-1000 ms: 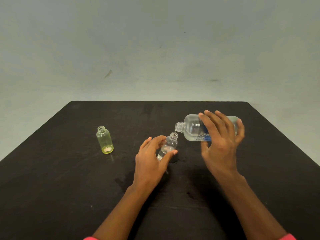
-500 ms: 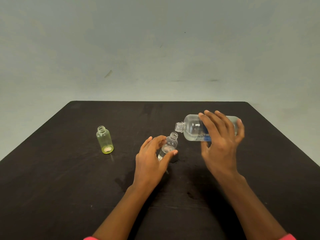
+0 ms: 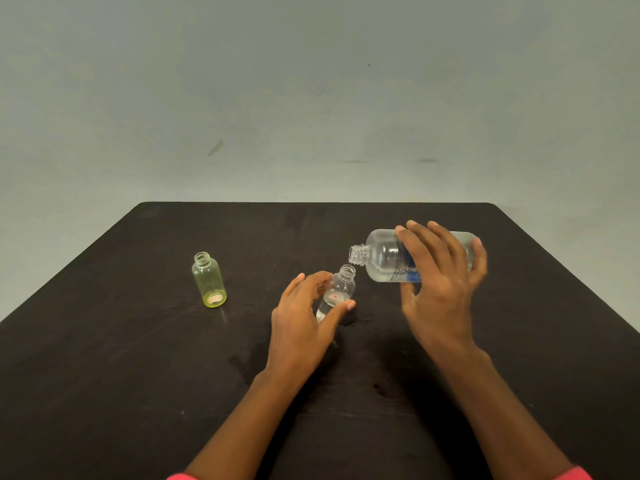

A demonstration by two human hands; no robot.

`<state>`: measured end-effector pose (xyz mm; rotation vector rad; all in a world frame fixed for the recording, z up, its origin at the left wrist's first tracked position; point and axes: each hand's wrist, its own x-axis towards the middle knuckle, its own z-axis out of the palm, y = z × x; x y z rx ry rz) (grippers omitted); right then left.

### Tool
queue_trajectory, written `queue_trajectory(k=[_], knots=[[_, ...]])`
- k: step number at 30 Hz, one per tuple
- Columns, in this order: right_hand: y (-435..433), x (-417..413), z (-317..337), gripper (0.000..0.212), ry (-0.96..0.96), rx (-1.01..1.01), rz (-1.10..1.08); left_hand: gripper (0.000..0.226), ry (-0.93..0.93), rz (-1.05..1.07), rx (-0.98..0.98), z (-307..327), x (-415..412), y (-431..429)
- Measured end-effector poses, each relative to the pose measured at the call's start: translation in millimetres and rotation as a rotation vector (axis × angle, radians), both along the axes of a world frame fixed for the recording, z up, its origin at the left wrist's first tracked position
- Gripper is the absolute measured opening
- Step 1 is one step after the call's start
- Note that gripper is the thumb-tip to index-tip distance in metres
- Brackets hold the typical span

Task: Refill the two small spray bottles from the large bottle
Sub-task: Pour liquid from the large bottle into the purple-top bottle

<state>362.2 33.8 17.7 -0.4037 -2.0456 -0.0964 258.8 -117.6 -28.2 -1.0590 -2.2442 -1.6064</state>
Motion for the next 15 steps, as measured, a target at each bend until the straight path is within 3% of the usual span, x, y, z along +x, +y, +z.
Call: queue_trajectory(k=[15], knots=[[0.0,0.2,0.5,0.088,-0.003,0.0,-0.004,0.042,0.005,-0.003,0.001,0.3,-0.9,0.0]])
